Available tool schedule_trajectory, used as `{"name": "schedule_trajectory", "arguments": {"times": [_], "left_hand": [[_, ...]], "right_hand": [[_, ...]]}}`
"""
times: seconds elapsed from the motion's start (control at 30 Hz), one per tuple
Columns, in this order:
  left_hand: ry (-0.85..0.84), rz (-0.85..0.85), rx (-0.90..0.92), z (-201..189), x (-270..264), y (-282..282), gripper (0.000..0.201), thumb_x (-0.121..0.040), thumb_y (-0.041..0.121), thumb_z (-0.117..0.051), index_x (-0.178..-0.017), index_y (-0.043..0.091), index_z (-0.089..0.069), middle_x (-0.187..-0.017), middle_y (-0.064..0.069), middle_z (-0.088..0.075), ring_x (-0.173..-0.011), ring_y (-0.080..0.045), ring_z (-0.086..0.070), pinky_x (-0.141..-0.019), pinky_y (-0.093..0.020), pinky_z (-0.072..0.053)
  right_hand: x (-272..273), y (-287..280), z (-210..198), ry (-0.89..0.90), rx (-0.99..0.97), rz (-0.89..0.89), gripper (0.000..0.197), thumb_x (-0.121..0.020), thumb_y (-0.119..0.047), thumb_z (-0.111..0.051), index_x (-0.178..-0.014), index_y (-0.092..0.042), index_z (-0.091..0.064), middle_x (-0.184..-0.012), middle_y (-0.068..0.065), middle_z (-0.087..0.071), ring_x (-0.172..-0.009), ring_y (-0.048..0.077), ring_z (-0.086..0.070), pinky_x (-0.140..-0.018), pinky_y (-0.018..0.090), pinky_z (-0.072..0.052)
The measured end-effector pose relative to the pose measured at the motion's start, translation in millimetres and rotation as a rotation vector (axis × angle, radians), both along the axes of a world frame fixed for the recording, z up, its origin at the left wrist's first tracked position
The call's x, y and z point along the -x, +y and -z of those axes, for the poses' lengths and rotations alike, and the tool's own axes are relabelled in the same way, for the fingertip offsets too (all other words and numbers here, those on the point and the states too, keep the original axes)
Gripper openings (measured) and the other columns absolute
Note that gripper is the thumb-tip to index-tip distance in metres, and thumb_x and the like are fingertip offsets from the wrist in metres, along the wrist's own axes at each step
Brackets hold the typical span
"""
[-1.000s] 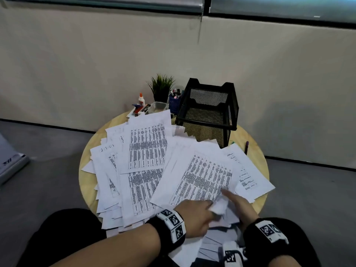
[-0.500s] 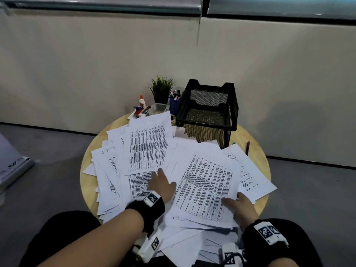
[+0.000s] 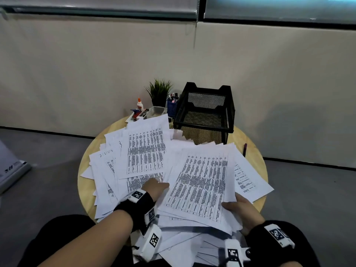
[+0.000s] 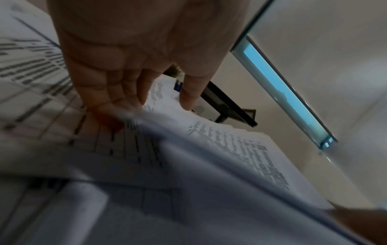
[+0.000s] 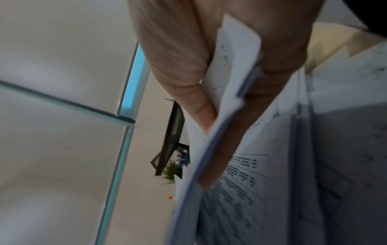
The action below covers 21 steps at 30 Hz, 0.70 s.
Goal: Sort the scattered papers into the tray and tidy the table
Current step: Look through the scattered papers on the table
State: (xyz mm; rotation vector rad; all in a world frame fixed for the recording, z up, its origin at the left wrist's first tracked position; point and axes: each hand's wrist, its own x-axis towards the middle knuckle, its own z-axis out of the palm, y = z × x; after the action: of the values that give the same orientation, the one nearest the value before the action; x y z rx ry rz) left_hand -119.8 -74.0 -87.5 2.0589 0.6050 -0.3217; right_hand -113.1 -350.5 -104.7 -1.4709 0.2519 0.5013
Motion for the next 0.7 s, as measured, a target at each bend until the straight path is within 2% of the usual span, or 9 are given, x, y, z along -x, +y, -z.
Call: {"name": "schedule_trajectory", "arguments": {"times": [0.1,0.17,0.2,0.27,0.37,0.47,0.57,0.63,0.7], "left_hand": [[-0.039,-0.042,0.091,-10.2,7.1,5.6,0.040,-0.085,0.041,-0.063,-0.059,0.015,-0.048,-0.058,0.000,-0.049,-0.052,-0.013,-0.049,-0.057,-0.020,-0.038],[-0.040,-0.056,0.329,-18.9,7.5,11.4,0.026,-0.083,0.040,-0.067,-0.093,0.017,-0.065,-0.092,0.001,-0.061,-0.085,-0.013,-0.056,-0.084,-0.025,-0.041],[-0.029,-0.045,0.430,-24.1,7.0,15.1,0.040,-0.080,0.038,-0.070,-0.113,0.015,-0.063,-0.108,0.004,-0.059,-0.102,-0.011,-0.050,-0.096,-0.027,-0.035],[-0.039,0.042,0.481,-35.0,2.4,24.1,0.068,-0.059,0.046,-0.083,-0.117,0.016,-0.064,-0.123,0.004,-0.060,-0.117,-0.011,-0.047,-0.108,-0.029,-0.027],[-0.139,0.088,0.490,-50.7,-4.6,27.9,0.052,-0.044,0.039,-0.092,-0.089,0.021,-0.074,-0.101,0.001,-0.074,-0.111,-0.022,-0.062,-0.105,-0.039,-0.040],[-0.264,0.109,0.565,-64.7,-12.7,24.6,0.061,-0.038,0.031,-0.093,-0.093,0.017,-0.071,-0.097,-0.002,-0.075,-0.100,-0.022,-0.067,-0.099,-0.040,-0.045],[-0.383,0.099,0.573,-84.9,-17.2,17.9,0.067,-0.040,0.022,-0.093,-0.100,0.009,-0.068,-0.098,-0.011,-0.073,-0.095,-0.026,-0.069,-0.097,-0.044,-0.048],[-0.468,0.085,0.526,-98.5,-20.6,14.6,0.061,-0.048,0.014,-0.090,-0.103,0.006,-0.065,-0.102,-0.014,-0.071,-0.100,-0.028,-0.066,-0.097,-0.044,-0.048],[-0.558,0.057,0.525,-111.4,-23.2,13.3,0.058,-0.054,0.011,-0.086,-0.106,0.001,-0.063,-0.108,-0.020,-0.067,-0.105,-0.031,-0.064,-0.095,-0.042,-0.050]], "right_hand": [[4.4,-3.4,-10.9,-0.020,-0.174,-0.040,0.040,-0.080,0.014,-0.054,-0.119,0.005,-0.056,-0.111,0.031,-0.064,-0.098,0.049,-0.062,-0.093,0.062,-0.045],[7.4,-2.7,-18.1,-0.034,-0.287,-0.094,0.051,-0.070,0.010,-0.062,-0.121,0.002,-0.056,-0.115,0.029,-0.064,-0.104,0.050,-0.061,-0.093,0.061,-0.046],[8.2,-2.1,-20.3,-0.039,-0.318,-0.126,0.053,-0.068,0.007,-0.062,-0.120,0.001,-0.057,-0.115,0.028,-0.065,-0.104,0.049,-0.061,-0.092,0.059,-0.047],[6.8,-0.8,-25.4,-0.059,-0.311,-0.165,0.054,-0.065,0.005,-0.064,-0.118,0.002,-0.059,-0.113,0.027,-0.066,-0.099,0.046,-0.064,-0.090,0.056,-0.050],[1.1,2.6,-35.9,-0.127,-0.209,-0.182,0.070,-0.053,-0.006,-0.083,-0.118,0.007,-0.059,-0.110,0.023,-0.068,-0.099,0.039,-0.067,-0.086,0.045,-0.055],[-6.4,7.0,-52.1,-0.197,-0.230,-0.144,0.078,-0.046,-0.014,-0.091,-0.116,0.005,-0.061,-0.113,0.020,-0.069,-0.100,0.030,-0.068,-0.076,0.030,-0.058],[-19.1,17.9,-67.8,-0.318,-0.188,-0.035,0.067,-0.051,-0.017,-0.091,-0.110,0.001,-0.065,-0.114,0.031,-0.063,-0.103,0.040,-0.063,-0.085,0.045,-0.055],[-26.1,25.1,-80.5,-0.406,-0.112,0.017,0.067,-0.049,-0.033,-0.094,-0.095,0.008,-0.066,-0.096,0.040,-0.063,-0.085,0.048,-0.063,-0.074,0.050,-0.051],[-32.1,27.1,-93.0,-0.485,-0.074,0.071,0.044,-0.063,-0.024,-0.086,-0.080,0.010,-0.063,-0.067,0.025,-0.067,-0.054,0.034,-0.065,-0.053,0.033,-0.049]]}}
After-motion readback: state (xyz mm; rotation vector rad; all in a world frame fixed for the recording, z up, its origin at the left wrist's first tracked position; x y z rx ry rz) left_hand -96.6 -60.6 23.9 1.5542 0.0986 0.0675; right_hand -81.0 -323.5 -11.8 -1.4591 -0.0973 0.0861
